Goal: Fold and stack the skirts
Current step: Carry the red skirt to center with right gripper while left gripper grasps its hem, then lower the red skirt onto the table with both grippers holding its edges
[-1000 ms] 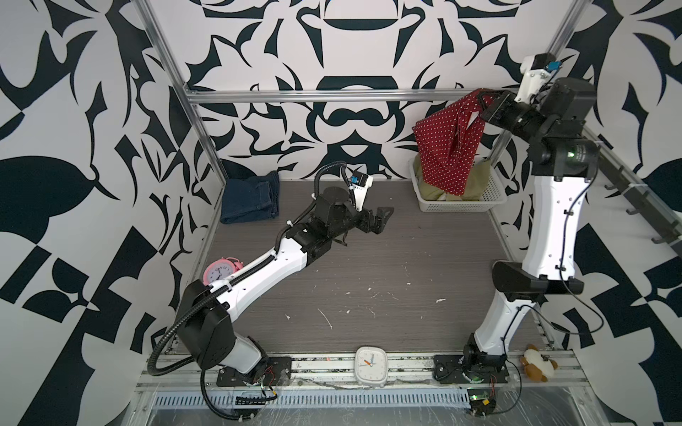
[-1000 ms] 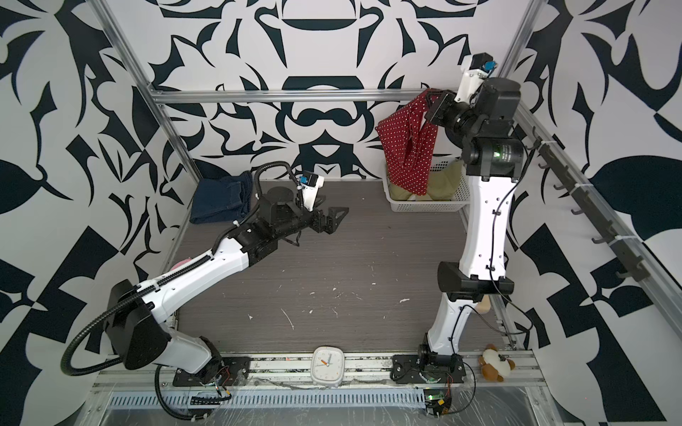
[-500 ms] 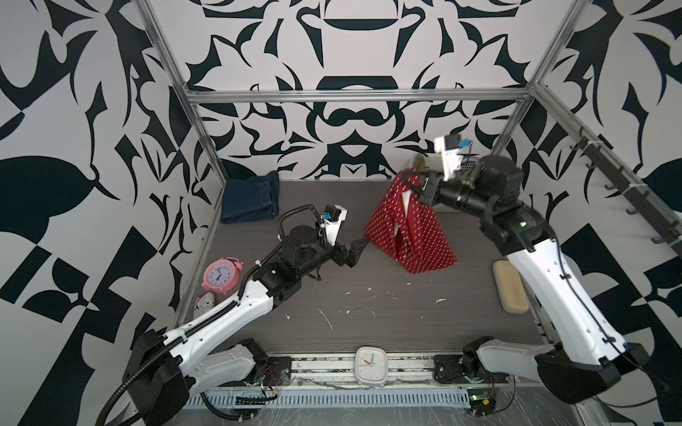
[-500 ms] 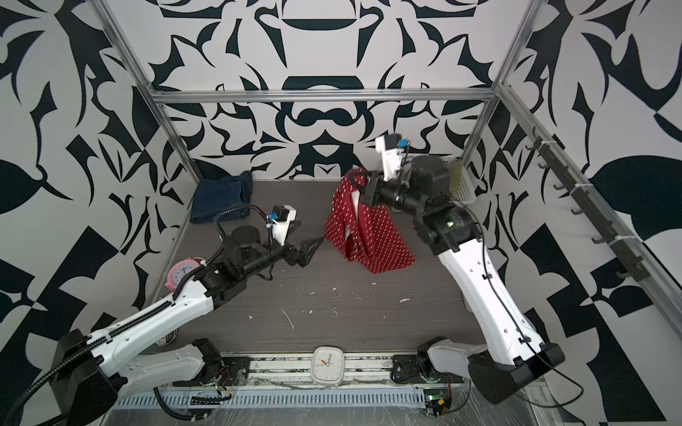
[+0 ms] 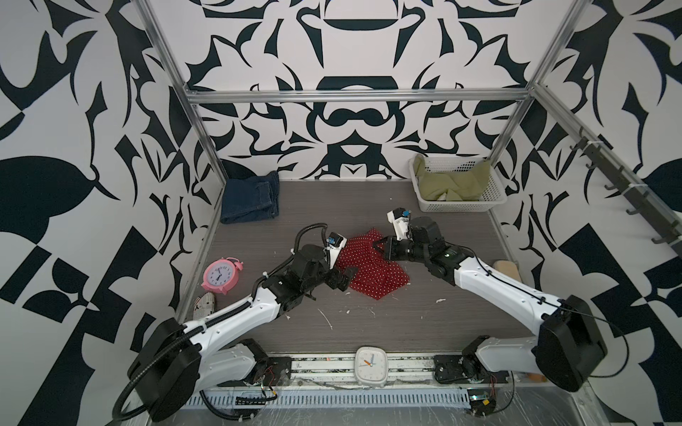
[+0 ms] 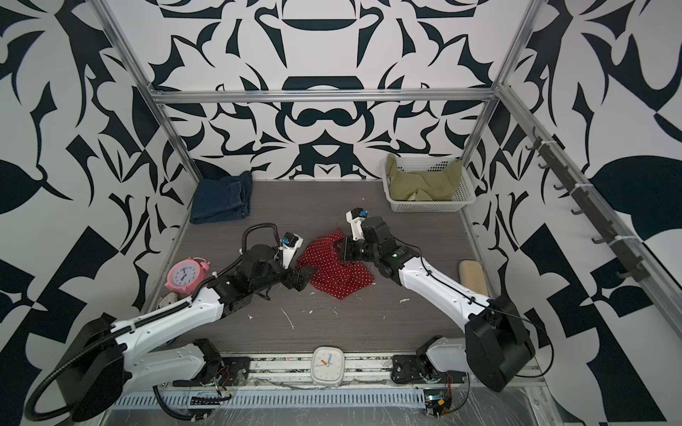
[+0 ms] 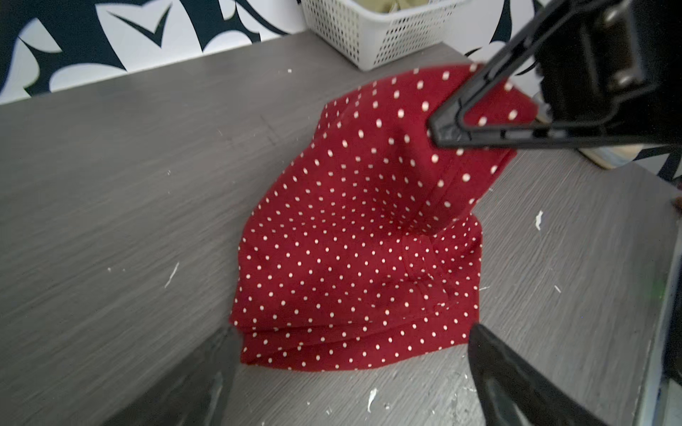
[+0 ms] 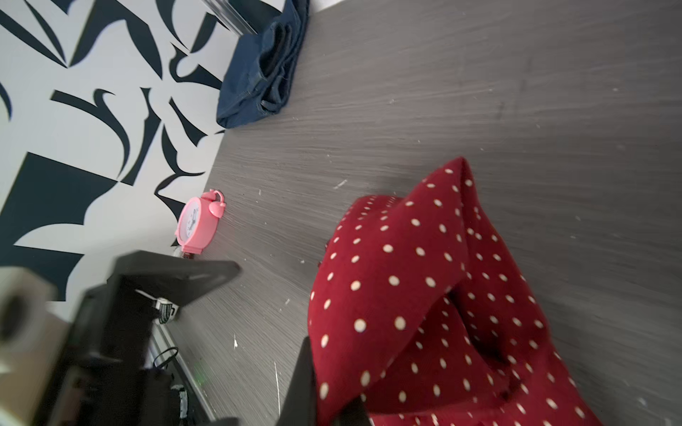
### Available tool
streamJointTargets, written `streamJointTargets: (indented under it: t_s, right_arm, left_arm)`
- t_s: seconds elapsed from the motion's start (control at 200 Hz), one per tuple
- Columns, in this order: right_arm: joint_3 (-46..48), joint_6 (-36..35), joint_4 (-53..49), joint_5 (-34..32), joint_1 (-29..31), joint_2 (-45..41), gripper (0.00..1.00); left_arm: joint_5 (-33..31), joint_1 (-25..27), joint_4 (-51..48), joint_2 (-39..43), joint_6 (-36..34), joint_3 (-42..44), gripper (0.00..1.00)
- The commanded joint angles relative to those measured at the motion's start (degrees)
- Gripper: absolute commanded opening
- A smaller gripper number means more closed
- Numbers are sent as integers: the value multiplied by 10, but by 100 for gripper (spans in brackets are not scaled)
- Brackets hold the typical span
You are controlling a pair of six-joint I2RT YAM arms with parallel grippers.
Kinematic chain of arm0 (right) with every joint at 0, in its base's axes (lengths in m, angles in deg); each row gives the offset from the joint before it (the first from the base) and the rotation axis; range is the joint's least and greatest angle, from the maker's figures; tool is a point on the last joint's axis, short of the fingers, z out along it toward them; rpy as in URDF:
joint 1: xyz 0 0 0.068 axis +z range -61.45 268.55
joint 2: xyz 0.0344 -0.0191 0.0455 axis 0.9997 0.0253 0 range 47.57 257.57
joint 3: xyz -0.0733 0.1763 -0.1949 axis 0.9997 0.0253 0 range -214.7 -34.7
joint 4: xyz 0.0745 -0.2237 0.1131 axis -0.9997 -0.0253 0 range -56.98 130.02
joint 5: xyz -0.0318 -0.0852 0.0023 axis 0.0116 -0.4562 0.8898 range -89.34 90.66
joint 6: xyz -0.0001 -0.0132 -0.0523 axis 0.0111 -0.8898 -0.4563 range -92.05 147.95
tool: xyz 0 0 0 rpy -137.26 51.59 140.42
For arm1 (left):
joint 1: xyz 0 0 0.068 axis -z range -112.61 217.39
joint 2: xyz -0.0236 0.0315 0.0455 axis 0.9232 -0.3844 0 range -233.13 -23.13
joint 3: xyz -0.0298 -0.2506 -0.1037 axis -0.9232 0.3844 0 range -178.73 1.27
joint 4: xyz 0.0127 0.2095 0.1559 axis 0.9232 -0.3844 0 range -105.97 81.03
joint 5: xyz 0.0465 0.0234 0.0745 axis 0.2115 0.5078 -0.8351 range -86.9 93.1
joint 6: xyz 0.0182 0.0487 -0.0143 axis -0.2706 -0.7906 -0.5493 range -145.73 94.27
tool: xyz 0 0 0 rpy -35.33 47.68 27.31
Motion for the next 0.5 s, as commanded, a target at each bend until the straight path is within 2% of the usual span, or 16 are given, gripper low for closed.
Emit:
streamJointTargets:
  t_s: [0.0,0.14,0.3,0.355,0.405,0.475,0.495]
  right_arm:
    - [-17,19,68,-29,5,-5,0]
    - [-34,12,40,-75,5,-17,2]
    - [-72,-1,-73,-191,-9,-9,7]
    - [-71,0,-84,-209,-24,-2,14]
    - [-68,9,-97,-222,-39,3,25]
    - [-58,14,-93,-202,-68,8,33]
    - [-56,15,-91,-195,-76,9,38]
  left_arm:
    - [-2,12,64,-24,21,6,99]
    - [-14,42,110,-88,-7,4,99]
    - [-30,59,114,-162,-47,-24,99]
    - [-34,59,124,-180,-55,-29,99]
    - [-38,59,134,-191,-62,-32,99]
    - [-41,59,137,-206,-81,-43,99]
    - [-43,59,131,-211,-87,-49,99]
